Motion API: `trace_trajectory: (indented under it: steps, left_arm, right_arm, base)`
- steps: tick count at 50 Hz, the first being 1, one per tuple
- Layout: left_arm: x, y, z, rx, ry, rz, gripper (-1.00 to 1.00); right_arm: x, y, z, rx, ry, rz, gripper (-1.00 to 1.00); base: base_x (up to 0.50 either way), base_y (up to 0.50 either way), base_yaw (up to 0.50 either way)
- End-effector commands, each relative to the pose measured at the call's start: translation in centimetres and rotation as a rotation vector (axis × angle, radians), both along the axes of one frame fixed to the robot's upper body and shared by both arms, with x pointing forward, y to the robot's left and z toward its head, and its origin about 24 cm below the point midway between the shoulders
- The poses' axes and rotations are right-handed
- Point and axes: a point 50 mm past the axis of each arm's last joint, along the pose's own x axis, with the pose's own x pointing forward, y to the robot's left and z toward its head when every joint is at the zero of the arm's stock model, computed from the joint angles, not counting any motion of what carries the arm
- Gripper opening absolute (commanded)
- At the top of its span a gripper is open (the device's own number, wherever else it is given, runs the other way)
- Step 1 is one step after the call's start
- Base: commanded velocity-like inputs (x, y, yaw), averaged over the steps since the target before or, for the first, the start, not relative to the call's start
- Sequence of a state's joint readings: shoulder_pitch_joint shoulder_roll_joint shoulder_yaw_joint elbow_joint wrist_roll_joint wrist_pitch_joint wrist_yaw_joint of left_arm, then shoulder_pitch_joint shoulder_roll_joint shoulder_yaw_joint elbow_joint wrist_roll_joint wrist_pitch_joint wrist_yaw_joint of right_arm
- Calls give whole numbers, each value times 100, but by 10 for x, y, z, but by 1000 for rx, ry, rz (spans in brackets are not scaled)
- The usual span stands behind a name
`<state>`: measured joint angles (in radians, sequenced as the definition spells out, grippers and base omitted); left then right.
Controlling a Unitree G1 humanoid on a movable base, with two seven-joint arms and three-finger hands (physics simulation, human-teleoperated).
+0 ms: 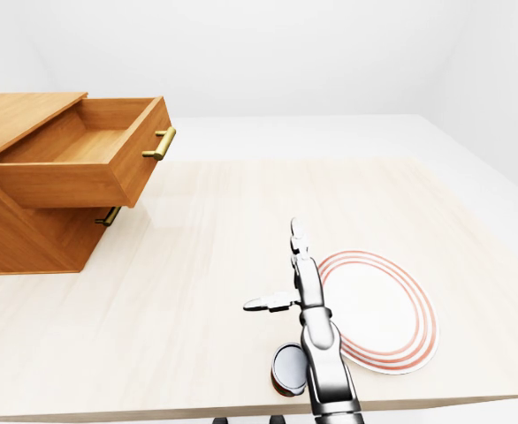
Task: Put the bowl on top of the cabinet.
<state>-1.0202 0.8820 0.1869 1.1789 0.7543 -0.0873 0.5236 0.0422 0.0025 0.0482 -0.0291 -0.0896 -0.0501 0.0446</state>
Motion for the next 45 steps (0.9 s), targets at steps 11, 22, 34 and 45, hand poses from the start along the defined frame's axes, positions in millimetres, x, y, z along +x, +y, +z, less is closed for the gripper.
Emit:
trace_trajectory:
  steps: [11,22,34,45]
  left_arm:
    - [5,-8,7,19,-23,-30,100]
    - [6,-9,3,23,-7,-31,100]
    - [5,-12,13,28,-61,-45,100]
    - [-15,-25,50,78,-312,-131,100]
  right_arm:
    - [0,1,-1,-3,3,4,100]
    - [1,3,-3,-4,7,8,100]
    - [1,2,-2,-5,5,8,100]
    - [1,2,-2,-5,3,8,100]
  base:
    - [0,0,0]
    - [0,0,0]
    - [0,0,0]
    - [0,0,0]
